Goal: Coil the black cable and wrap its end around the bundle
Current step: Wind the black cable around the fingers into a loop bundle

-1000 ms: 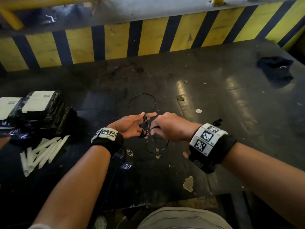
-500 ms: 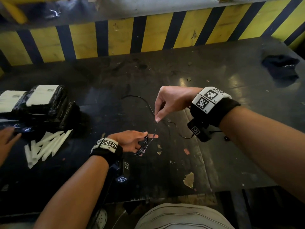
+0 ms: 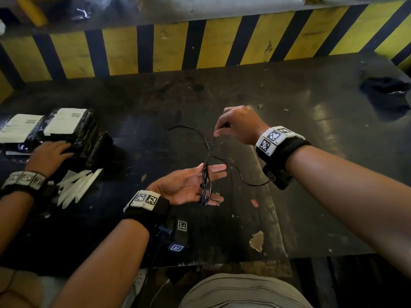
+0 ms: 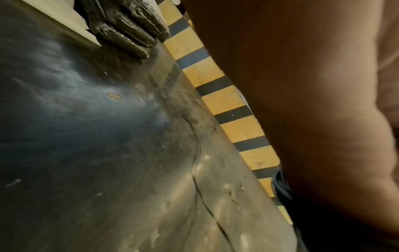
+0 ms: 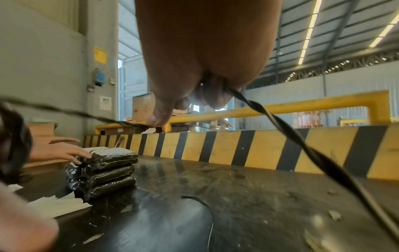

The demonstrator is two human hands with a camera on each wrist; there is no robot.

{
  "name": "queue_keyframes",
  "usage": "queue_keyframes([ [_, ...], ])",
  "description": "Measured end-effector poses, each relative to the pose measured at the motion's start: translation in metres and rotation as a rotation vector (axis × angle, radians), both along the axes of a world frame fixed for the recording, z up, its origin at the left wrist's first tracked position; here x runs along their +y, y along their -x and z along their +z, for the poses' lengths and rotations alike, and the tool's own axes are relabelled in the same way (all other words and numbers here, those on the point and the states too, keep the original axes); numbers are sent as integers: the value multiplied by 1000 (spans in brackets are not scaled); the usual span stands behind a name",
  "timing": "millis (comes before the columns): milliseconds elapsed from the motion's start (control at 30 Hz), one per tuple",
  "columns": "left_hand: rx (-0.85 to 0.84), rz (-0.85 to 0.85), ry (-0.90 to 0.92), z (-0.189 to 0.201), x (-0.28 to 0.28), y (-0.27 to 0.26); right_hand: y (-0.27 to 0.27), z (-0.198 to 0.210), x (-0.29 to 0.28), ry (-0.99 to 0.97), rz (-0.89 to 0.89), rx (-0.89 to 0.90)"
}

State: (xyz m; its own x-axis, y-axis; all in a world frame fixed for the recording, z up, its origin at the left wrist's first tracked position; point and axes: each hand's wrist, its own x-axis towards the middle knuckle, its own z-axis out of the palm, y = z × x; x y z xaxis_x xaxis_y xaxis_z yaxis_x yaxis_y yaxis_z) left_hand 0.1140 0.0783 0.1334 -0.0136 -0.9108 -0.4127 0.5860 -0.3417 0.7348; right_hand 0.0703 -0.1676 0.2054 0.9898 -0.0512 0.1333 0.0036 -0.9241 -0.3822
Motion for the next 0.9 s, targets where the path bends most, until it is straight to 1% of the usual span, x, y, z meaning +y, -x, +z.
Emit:
queue_keyframes([
  [100,22,-47,94,18,-4,3,9,-17,-1,-168,-7,-20],
  [200,84,-53,198,34,-4,1,24,-39,7,-433,-57,3],
  [267,89,-39,282,46,-6,-3,40,-56,18,-559,-91,16],
  [333,52,-18,333,58,-13,-8,55,-73,33,-611,-76,10],
  [433,-39,17,325,70,-29,-18,65,-91,58,-598,3,43],
  [500,-87,64,298,74,-37,-27,65,-95,68,-592,34,45],
  [633,-161,147,212,71,-41,-49,68,-83,77,-540,87,15],
  [733,-208,178,141,62,-43,-59,71,-73,79,-525,89,45],
  [800,-232,187,81,55,-44,-61,72,-65,78,-436,95,52],
  [900,-207,202,-2,42,-41,-62,70,-46,69,-198,97,98],
])
